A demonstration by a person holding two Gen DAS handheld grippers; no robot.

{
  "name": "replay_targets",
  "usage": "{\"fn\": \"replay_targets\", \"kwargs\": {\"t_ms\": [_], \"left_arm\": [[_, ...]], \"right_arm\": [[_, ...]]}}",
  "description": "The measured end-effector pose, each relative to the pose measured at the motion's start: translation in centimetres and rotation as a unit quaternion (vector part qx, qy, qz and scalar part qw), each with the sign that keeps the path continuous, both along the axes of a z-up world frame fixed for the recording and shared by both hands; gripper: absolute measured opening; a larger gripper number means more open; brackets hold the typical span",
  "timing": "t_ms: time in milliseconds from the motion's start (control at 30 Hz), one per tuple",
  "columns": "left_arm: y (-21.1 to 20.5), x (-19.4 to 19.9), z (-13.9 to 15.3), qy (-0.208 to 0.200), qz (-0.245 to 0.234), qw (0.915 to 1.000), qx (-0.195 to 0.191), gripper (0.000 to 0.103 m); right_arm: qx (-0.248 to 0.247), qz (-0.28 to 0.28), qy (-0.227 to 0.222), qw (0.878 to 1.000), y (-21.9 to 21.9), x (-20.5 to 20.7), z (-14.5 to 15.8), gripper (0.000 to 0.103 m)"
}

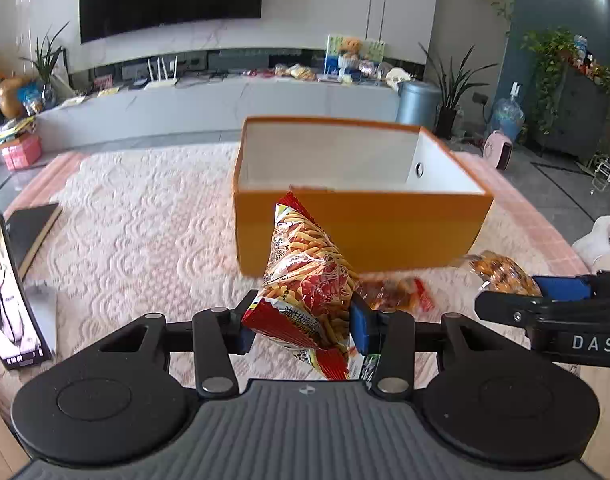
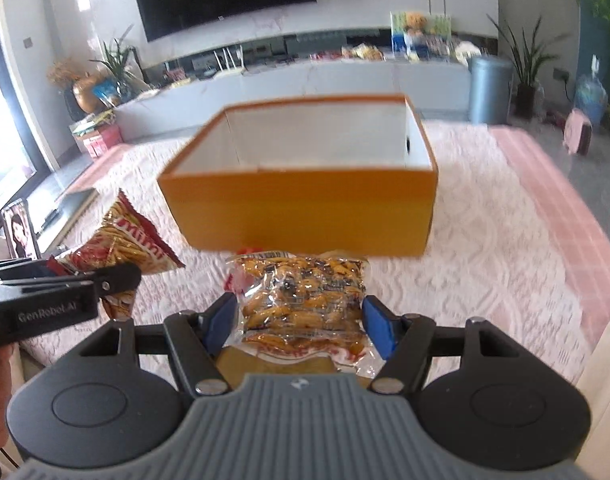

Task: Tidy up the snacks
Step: 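Carry the stick-snack bag and peanut packet over the orange box with both tools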

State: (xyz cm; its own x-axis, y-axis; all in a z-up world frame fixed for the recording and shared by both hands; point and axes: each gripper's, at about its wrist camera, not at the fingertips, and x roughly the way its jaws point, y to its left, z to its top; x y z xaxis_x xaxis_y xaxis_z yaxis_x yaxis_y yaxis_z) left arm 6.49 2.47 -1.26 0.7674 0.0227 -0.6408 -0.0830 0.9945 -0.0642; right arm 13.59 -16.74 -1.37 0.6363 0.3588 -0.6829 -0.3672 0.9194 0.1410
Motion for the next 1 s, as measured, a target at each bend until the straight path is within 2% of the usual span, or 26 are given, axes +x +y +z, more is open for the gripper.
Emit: {"fn": "replay_targets", "kwargs": {"t_ms": [233,533,867,1000], "left_arm": [[-0.1,2.0,1.9,-0.02,-0.006,0.9998,0.003,0.051],[0.1,5.5,3.8,-0.04,-0.013,0.999,0.015,0.051],[0.8,9.8,3.9,-0.031,-0.009,0.9991,0.026,0.051],[1.2,11.5,3.3,-0.021,-0.019,0.9993,0.025,0.051]], "right_arm": [[-0.013,0.017,-0.047,0.999,0.5,1.2,3.0,0.066],[-0.026,0.029,-0.091,0.995,1.6,4.7,6.0,0.066],[-0.024,0.029,-0.089,0.995,2.8,10.5,6.7,0.066],[-0.011,0.027,-0.059,0.998,3.0,13.3,6.3,0.066]]}}
